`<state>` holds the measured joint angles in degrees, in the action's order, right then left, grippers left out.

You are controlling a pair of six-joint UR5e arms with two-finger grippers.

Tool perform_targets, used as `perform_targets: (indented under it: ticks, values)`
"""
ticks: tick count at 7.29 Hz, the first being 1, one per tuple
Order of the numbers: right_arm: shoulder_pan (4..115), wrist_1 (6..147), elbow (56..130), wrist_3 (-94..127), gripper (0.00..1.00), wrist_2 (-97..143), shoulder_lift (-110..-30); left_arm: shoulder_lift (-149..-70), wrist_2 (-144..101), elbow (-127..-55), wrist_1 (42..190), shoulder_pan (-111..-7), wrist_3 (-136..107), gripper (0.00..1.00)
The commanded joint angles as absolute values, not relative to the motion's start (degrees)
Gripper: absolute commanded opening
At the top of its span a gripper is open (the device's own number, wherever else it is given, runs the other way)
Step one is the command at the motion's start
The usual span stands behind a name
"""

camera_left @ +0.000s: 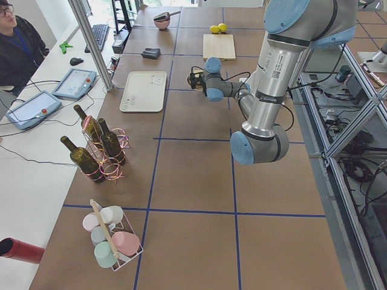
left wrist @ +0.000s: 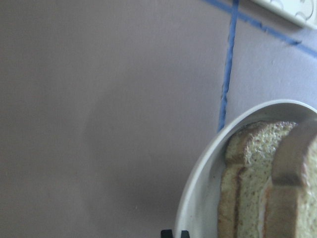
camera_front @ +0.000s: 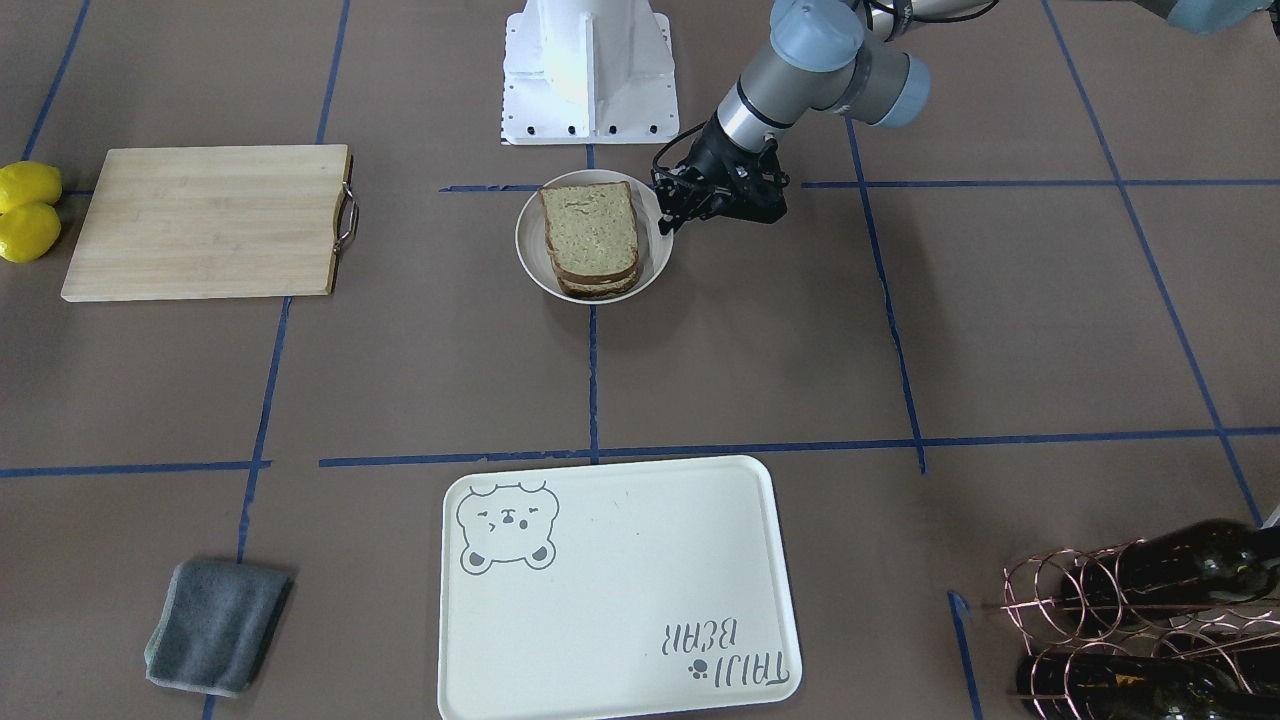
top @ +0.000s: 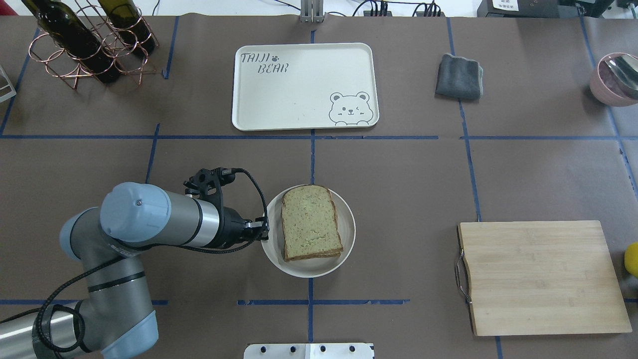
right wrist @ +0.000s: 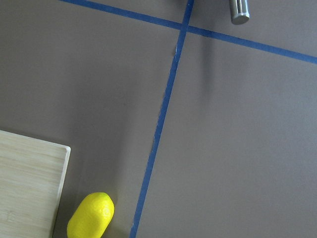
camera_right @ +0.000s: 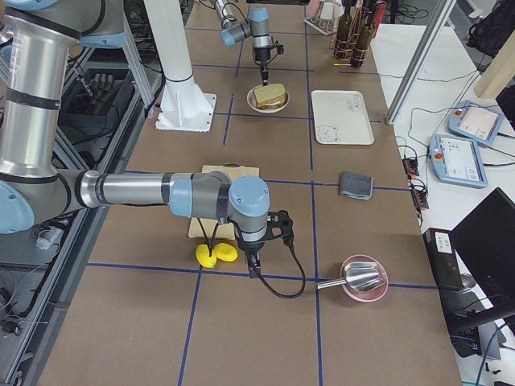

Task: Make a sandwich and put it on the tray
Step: 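Carry the sandwich plate with the left gripper onto the white tray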

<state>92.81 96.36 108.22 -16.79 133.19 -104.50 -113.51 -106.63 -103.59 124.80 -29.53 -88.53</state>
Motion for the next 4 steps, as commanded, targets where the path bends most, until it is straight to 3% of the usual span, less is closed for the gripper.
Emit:
perform_targets:
  ticks: [1,4]
  values:
    - [92.8,96.3,108.3,-16.8,1.00,133.2,-104.5,-117.0,-110.6,-100.0,124.5,-35.5,-85.0,0.00]
    - [92.8,96.3,108.2,-16.7,1.00,133.1,-104.6,-128.4,-120.8,-83.1,124.5,-44.7,-79.6,0.00]
